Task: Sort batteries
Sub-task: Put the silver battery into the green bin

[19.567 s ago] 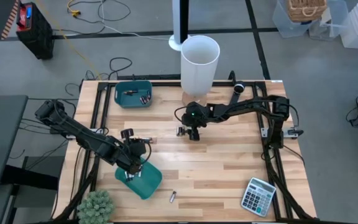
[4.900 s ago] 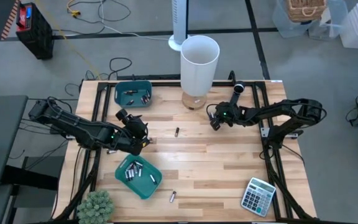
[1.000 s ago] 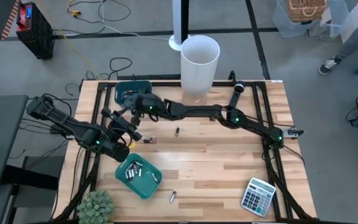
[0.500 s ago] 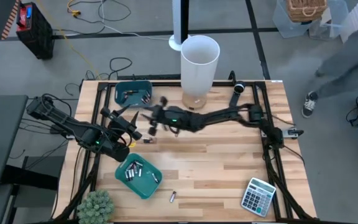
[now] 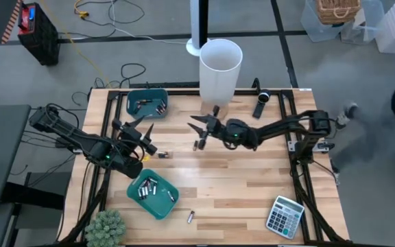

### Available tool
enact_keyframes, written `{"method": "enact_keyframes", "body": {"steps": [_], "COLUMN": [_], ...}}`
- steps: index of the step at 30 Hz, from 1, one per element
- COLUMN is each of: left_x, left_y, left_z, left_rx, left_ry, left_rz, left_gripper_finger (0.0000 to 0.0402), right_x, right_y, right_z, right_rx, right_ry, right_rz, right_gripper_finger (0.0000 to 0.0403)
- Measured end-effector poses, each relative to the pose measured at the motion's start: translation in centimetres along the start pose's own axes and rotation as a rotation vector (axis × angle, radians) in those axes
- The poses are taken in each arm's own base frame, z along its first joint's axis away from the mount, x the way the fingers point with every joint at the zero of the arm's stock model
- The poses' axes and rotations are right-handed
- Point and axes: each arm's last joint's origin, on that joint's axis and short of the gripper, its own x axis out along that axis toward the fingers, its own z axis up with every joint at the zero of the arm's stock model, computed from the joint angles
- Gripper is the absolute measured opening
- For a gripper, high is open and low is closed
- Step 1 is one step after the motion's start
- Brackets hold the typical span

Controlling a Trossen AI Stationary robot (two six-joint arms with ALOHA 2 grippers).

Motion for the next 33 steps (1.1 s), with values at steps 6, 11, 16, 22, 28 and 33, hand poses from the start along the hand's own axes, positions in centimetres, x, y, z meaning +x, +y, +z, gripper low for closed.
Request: {"method": "enact_keyframes", "body": {"steps": [6, 11, 16, 22, 28, 33], "left_x": [0.3, 1.1, 2.1, 3.5, 5.0, 6.4], "left_y": [-0.2, -0.2, -0.6, -0.7, -0.3, -0.3], "left_z": [-0.2, -0.4, -0.8, -1.1, -1.3, -1.4], "left_rx": [-0.011, -0.015, 0.023, 0.076, 0.059, 0.040], "left_ry": [0.080, 0.158, 0.223, 0.245, 0.341, 0.432], "left_rz": [-0.076, -0.115, -0.129, -0.076, -0.097, -0.182], "left_gripper_finger": [0.0194, 0.0194, 0.0194, 0.0194, 0.0194, 0.0194], "right_x": [-3.5, -6.6, -10.3, -12.5, -12.5, -12.3], "right_y": [-1.1, -2.2, -3.4, -3.8, -3.7, -3.6], "right_z": [-0.7, -1.7, -2.9, -4.3, -4.3, -4.0], "right_rx": [-0.009, 0.018, 0.068, 0.092, 0.092, 0.097], "right_ry": [0.042, 0.028, -0.060, -0.022, -0.024, -0.040], "right_rz": [0.005, -0.061, -0.113, -0.103, -0.097, -0.074], "right_gripper_finger": [0.0155, 0.0155, 0.0155, 0.0155, 0.0155, 0.0155]}}
